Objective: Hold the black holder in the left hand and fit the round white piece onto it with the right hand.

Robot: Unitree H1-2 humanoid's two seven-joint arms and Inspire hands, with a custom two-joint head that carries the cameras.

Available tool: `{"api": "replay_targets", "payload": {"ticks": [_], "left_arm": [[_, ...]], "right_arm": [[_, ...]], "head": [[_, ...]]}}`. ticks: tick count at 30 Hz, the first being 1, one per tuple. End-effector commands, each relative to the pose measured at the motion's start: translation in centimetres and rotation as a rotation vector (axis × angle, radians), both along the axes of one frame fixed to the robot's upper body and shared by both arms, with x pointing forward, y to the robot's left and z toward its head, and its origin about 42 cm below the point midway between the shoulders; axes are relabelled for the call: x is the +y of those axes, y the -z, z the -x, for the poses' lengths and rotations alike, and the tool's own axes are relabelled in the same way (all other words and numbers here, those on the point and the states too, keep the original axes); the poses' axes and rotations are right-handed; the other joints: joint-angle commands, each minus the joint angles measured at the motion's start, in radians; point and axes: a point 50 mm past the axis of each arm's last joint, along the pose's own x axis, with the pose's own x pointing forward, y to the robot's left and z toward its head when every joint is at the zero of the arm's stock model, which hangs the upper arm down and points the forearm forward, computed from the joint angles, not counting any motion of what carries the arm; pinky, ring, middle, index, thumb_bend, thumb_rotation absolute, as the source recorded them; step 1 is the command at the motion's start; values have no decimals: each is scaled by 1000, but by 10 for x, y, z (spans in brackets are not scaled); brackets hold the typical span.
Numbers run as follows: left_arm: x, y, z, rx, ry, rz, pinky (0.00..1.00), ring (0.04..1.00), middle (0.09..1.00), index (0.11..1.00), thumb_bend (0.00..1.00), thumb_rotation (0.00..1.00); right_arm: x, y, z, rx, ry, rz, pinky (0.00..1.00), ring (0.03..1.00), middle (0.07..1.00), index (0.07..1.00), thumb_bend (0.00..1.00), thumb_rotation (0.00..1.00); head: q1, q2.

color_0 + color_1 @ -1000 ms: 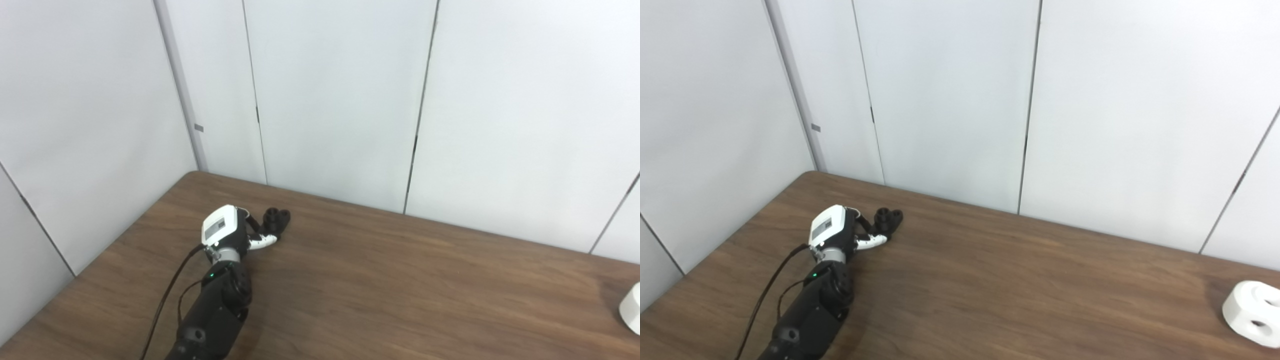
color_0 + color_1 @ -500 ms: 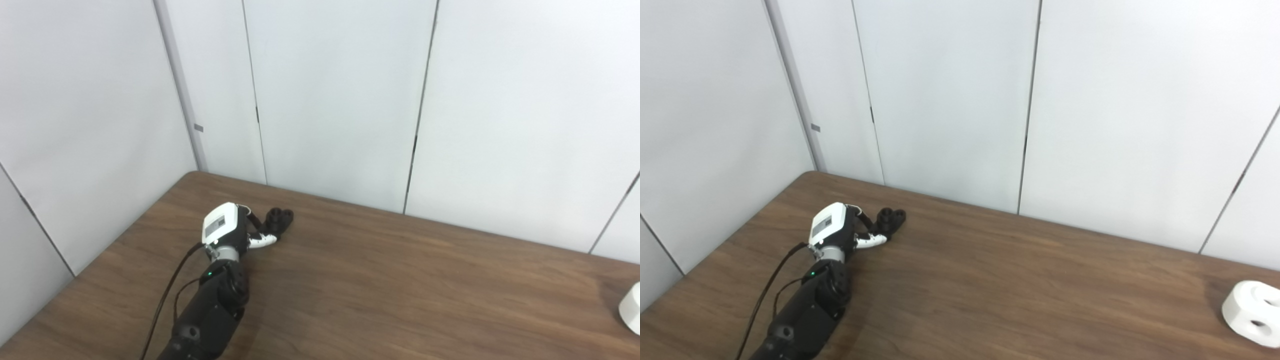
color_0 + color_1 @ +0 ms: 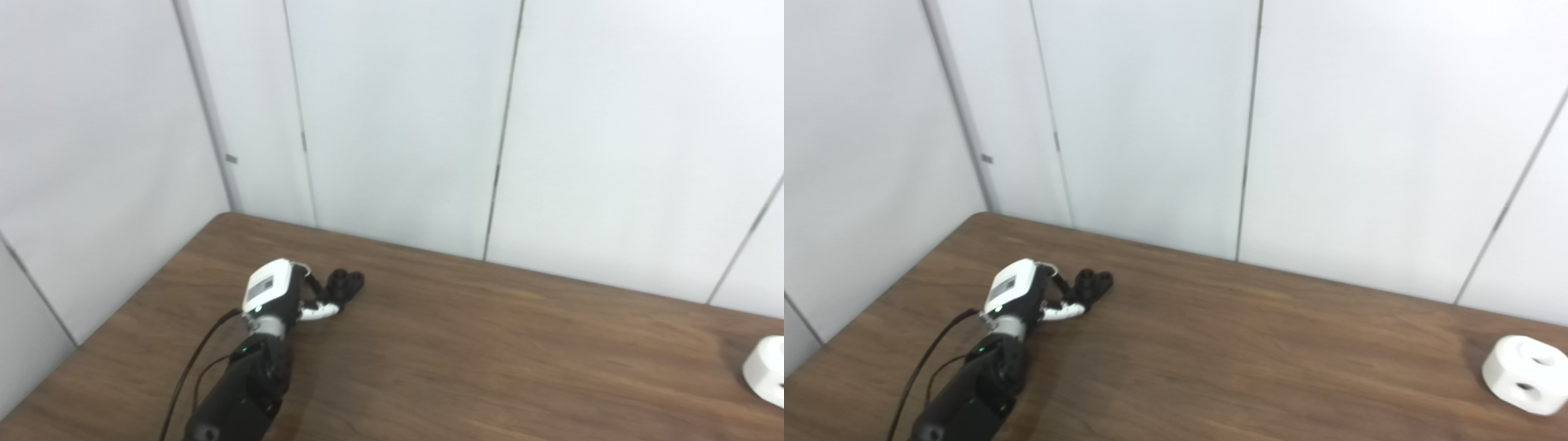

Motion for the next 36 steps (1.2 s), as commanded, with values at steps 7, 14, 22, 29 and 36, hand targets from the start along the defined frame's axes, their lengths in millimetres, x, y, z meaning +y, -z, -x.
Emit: {"api": "replay_targets", "payload": {"ticks": [7, 14, 22, 29, 36], "left_arm": [[-16, 5, 21, 56, 119, 49, 825, 893, 803, 486, 520, 44], [-35, 1, 45, 74, 251, 90, 799, 895, 809, 485, 518, 52], [-63, -1, 75, 93, 380, 116, 792, 880, 807, 485, 519, 47], [-91, -10, 101, 146, 499, 144, 882, 923, 833, 488, 517, 46], [-117, -10, 122, 173, 627, 200, 825, 911, 823, 487, 517, 45]], "right_arm": [[2, -1, 3, 5, 2, 11, 1000, 996, 962, 946, 592, 1000], [5, -3, 4, -21, -43, 25, 1000, 999, 978, 972, 586, 1000], [11, -9, 4, -38, -46, 40, 974, 970, 953, 940, 613, 974], [16, -15, 1, -42, -45, 58, 954, 965, 949, 935, 642, 935], [25, -26, -1, -48, -52, 58, 943, 965, 949, 935, 636, 919]], "head": [[-29, 19], [-77, 50], [-126, 88], [-176, 129], [-219, 161]]}}
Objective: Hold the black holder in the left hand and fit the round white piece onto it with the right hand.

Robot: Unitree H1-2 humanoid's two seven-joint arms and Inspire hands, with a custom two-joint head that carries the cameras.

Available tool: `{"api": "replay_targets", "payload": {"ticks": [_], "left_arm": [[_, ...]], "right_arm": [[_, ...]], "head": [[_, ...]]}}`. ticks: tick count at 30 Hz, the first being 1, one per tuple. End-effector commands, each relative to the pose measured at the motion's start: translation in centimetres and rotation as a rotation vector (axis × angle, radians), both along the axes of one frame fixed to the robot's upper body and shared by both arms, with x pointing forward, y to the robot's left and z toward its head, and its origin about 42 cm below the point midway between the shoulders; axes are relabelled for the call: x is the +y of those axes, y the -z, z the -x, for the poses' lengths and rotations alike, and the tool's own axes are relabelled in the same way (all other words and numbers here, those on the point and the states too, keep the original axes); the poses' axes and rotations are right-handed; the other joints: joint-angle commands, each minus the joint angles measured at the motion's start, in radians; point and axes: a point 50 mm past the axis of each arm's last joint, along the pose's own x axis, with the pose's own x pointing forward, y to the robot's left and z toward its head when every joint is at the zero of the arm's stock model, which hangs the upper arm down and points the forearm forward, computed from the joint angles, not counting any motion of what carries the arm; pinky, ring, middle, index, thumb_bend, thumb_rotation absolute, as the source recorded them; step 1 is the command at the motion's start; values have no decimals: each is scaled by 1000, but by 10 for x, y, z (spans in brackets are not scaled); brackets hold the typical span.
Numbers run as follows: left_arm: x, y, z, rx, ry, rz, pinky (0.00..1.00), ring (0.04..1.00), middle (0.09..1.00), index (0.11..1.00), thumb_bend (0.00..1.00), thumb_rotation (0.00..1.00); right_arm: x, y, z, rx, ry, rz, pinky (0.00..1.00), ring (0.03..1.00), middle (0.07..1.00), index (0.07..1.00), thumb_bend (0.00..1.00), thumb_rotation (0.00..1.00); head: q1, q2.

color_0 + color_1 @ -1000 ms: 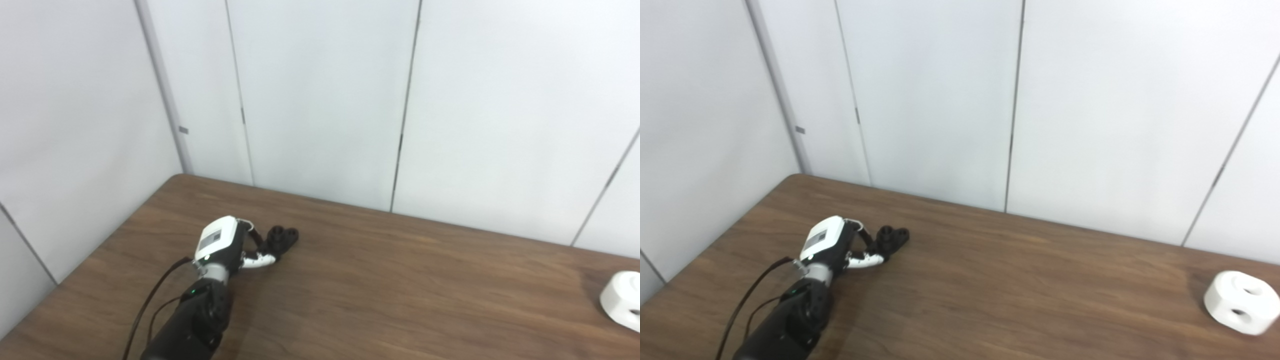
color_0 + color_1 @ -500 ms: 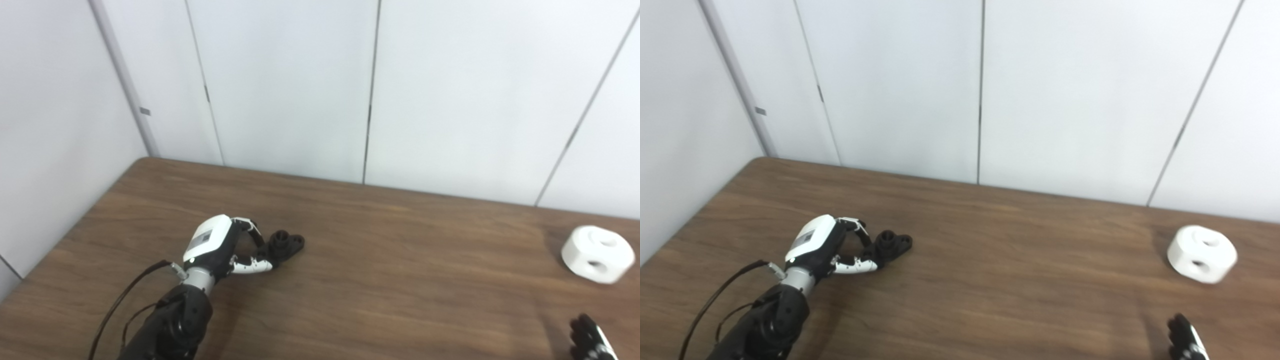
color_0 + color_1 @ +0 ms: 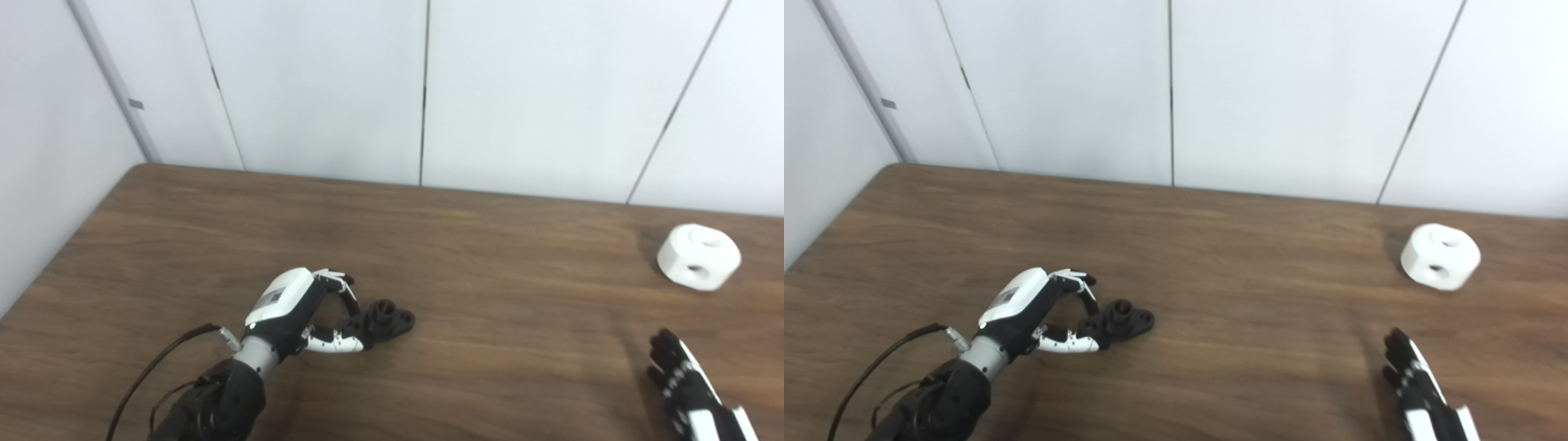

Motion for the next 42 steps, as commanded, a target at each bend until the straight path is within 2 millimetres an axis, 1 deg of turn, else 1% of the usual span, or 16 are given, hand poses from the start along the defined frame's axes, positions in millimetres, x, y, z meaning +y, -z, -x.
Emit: {"api": "replay_targets", "payload": {"ticks": [1, 6, 9, 14, 19, 23, 28, 33, 36, 42], "left_arm": [[-14, 8, 13, 82, 80, 37, 834, 918, 826, 487, 516, 47], [-31, 5, 27, 115, 153, 60, 856, 932, 836, 487, 516, 51], [-42, 3, 36, 140, 209, 65, 874, 942, 844, 487, 516, 51], [-53, 3, 45, 105, 281, 42, 877, 936, 842, 487, 516, 50], [-51, -2, 47, 37, 331, -38, 879, 928, 828, 488, 515, 52], [-48, -4, 46, 2, 355, -88, 901, 922, 820, 488, 515, 51], [-46, -4, 47, -54, 369, -150, 885, 893, 800, 487, 517, 52], [-48, -8, 48, -111, 368, -235, 879, 882, 796, 488, 518, 52], [-48, -10, 47, -131, 358, -253, 876, 874, 796, 489, 517, 51], [-46, -13, 39, -139, 338, -253, 888, 883, 799, 490, 515, 51]], "right_arm": [[6, -16, -4, -61, 1, 2, 942, 963, 947, 934, 633, 920], [13, -23, -5, -50, 6, 18, 936, 960, 942, 935, 651, 936], [18, -28, -6, -54, 3, 20, 947, 962, 939, 928, 641, 941], [26, -35, -8, -60, 4, 19, 958, 963, 942, 926, 650, 949], [31, -40, -10, -54, 8, 15, 960, 963, 941, 928, 672, 944], [35, -44, -11, -65, 8, 26, 956, 966, 944, 929, 674, 952], [38, -48, -12, -70, 10, 28, 977, 979, 950, 931, 663, 962], [39, -51, -12, -75, 12, 27, 975, 976, 948, 929, 655, 968], [39, -51, -13, -81, 13, 20, 965, 974, 947, 928, 642, 964], [38, -55, -17, -101, 20, -3, 959, 971, 948, 928, 622, 948]], "head": [[-5, 3], [-41, 27], [-67, 40], [-97, 56], [-121, 69], [-134, 74], [-141, 78], [-144, 78], [-144, 78], [-158, 70]]}}
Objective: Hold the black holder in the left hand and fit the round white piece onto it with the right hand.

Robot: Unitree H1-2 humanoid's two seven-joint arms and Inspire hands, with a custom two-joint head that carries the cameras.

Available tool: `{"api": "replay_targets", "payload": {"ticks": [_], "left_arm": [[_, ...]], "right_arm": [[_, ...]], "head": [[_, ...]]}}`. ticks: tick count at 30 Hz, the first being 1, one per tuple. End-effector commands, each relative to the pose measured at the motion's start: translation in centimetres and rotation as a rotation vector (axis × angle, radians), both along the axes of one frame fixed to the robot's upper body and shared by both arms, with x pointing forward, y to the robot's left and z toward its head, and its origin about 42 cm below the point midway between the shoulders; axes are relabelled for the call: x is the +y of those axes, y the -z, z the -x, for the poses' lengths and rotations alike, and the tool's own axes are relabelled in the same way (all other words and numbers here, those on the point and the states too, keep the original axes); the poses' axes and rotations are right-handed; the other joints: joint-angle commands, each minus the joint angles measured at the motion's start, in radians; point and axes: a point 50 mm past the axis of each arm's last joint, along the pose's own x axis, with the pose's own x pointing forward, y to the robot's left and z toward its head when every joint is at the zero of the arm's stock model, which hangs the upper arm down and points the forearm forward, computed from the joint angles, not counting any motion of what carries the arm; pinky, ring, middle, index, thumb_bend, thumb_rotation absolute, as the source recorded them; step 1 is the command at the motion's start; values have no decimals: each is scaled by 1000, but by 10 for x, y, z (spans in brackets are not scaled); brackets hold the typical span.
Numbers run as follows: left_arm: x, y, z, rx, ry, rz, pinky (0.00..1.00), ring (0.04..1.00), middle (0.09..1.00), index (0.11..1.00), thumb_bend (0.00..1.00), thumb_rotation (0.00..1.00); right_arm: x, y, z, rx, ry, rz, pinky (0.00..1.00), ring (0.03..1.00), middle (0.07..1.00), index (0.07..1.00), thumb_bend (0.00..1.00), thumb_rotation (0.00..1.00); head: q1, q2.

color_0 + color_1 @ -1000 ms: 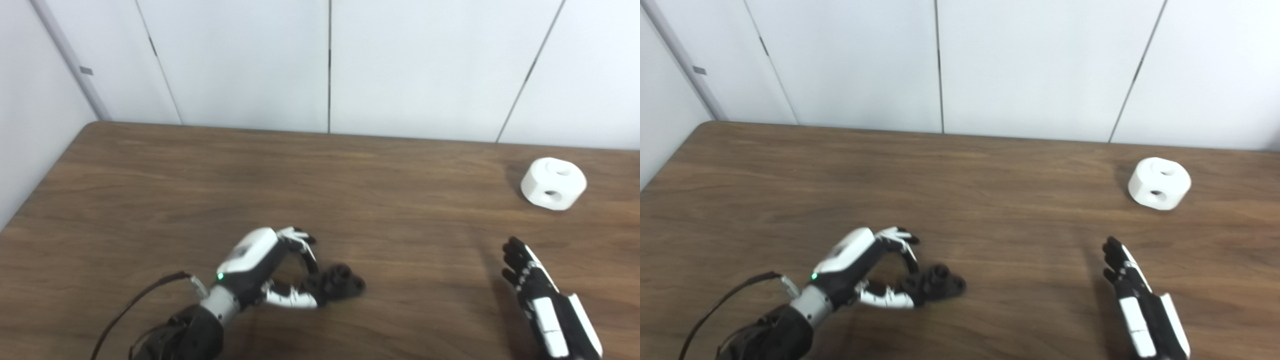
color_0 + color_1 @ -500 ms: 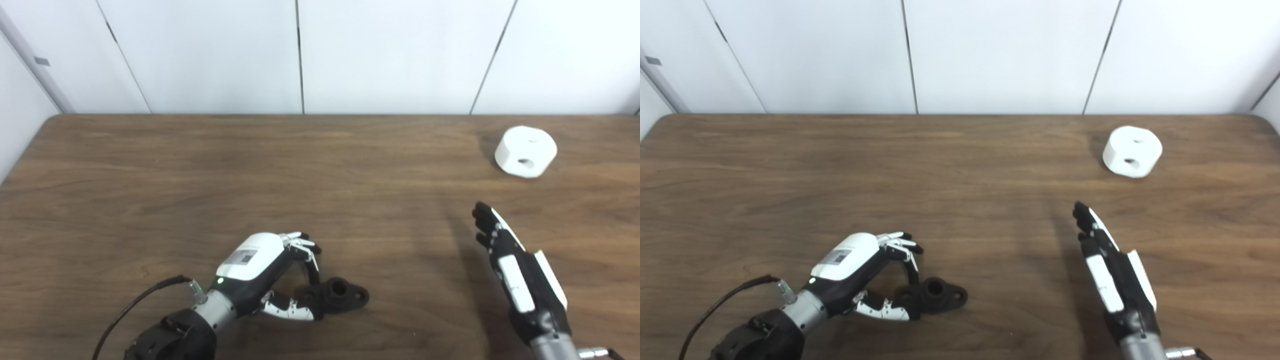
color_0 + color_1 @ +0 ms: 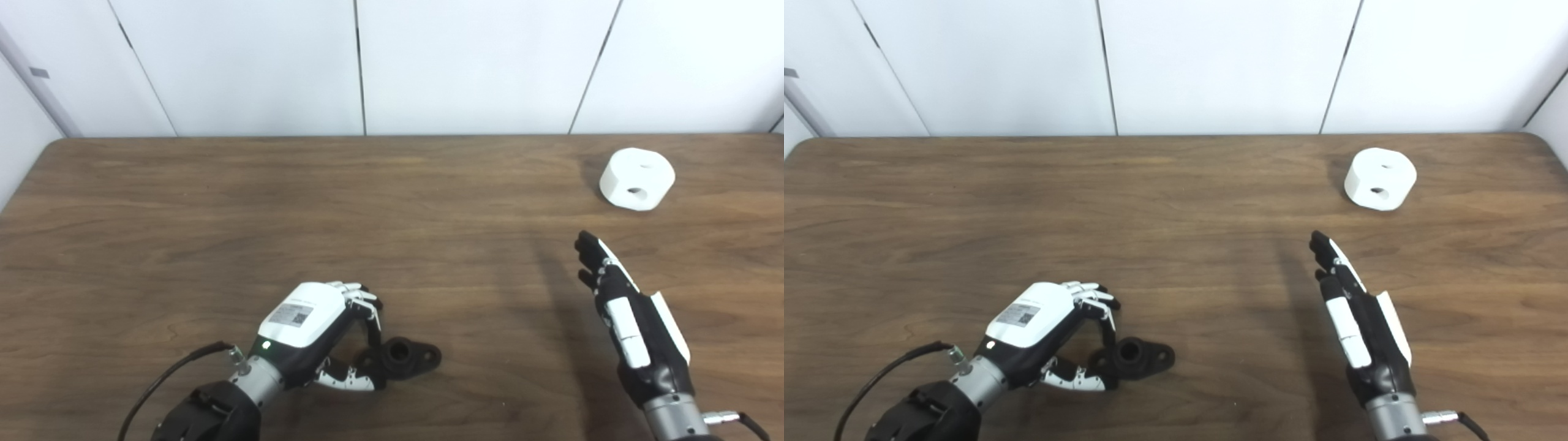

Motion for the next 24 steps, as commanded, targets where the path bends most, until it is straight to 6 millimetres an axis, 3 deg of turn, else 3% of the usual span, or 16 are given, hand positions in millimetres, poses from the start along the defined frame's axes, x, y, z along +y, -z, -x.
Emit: {"api": "replay_targets", "payload": {"ticks": [1, 6, 13, 24], "left_arm": [[2, -11, -8, -71, -5, -2, 885, 883, 796, 489, 515, 50], [1, -14, -18, -94, -18, 19, 862, 874, 792, 489, 516, 48], [-4, -17, -32, -73, -22, 61, 871, 871, 783, 489, 515, 50], [-19, -9, -49, -28, 21, 97, 842, 854, 774, 488, 513, 55]], "right_arm": [[9, -20, -9, -109, 7, -51, 961, 970, 949, 928, 620, 944], [6, -34, -15, -151, 8, -56, 955, 957, 942, 924, 573, 926], [-4, -47, -19, -172, 28, -23, 998, 998, 959, 930, 616, 945], [-9, -50, -11, -183, 36, -32, 977, 995, 967, 937, 620, 913]], "head": [[-4, -2], [-14, -7], [-11, -18], [-26, -34]]}}
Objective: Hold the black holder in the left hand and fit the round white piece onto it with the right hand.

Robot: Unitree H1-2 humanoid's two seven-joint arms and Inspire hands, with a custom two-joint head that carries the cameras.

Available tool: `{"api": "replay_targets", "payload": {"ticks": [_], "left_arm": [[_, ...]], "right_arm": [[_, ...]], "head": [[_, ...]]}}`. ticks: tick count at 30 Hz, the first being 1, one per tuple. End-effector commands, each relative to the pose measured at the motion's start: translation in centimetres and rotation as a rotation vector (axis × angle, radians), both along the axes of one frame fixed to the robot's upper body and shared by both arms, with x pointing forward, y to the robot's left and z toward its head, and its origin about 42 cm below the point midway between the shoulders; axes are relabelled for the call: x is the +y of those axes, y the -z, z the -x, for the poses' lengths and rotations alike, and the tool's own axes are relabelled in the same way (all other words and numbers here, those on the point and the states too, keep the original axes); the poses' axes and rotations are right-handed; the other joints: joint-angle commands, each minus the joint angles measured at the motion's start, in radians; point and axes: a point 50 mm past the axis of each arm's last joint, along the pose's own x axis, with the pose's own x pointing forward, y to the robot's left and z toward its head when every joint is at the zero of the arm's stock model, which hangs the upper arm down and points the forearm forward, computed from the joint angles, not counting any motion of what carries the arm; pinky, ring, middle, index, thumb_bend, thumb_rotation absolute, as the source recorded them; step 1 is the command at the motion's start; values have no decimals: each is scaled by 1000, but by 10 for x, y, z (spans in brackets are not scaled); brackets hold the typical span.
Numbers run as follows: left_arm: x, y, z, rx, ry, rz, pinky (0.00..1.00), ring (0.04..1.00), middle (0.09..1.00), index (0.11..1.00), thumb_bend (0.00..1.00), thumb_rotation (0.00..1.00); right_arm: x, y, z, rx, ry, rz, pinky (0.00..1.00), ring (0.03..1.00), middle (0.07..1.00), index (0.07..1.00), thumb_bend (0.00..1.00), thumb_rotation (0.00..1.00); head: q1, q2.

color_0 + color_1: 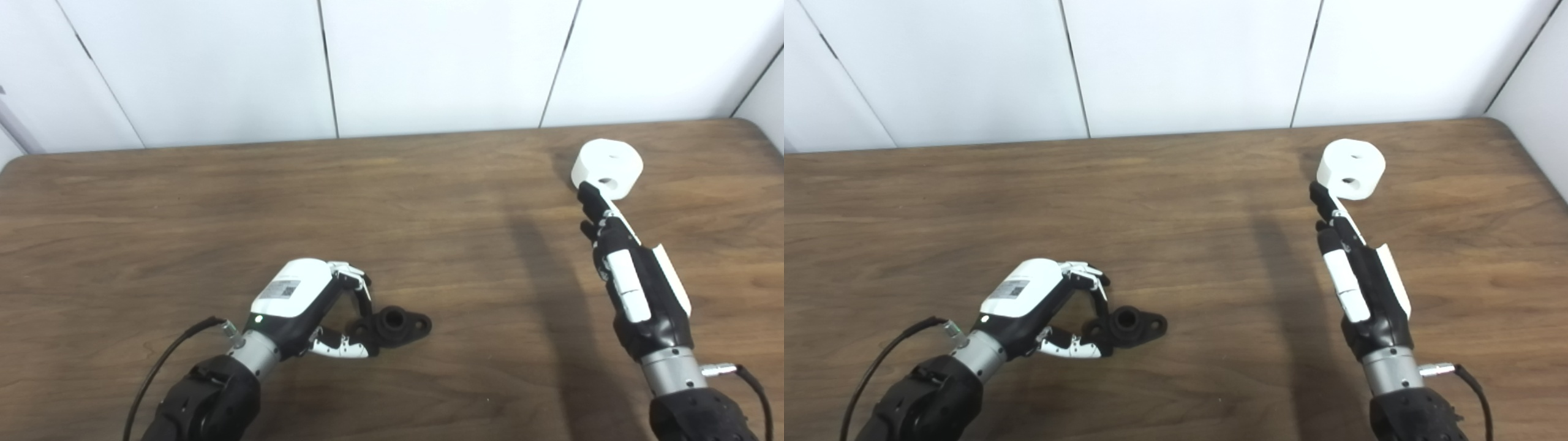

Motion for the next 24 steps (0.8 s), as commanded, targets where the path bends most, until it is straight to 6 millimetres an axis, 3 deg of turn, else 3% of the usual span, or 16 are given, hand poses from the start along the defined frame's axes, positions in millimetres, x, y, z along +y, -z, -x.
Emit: {"api": "replay_targets", "payload": {"ticks": [1, 7, 24], "left_arm": [[-6, -9, -9, -44, 37, 8, 839, 853, 775, 488, 513, 55], [-13, -1, -15, -8, 57, 8, 808, 847, 778, 489, 512, 56], [-34, 33, -31, 75, 78, 23, 783, 847, 779, 489, 513, 52]], "right_arm": [[2, -17, 5, -85, -1, -8, 978, 995, 969, 937, 617, 913], [-3, -22, 10, -94, 15, 21, 999, 995, 978, 941, 594, 941], [-16, -38, 18, -120, 35, 85, 997, 999, 971, 938, 645, 946]], "head": [[-4, -1], [-10, -8], [-5, -36]]}}
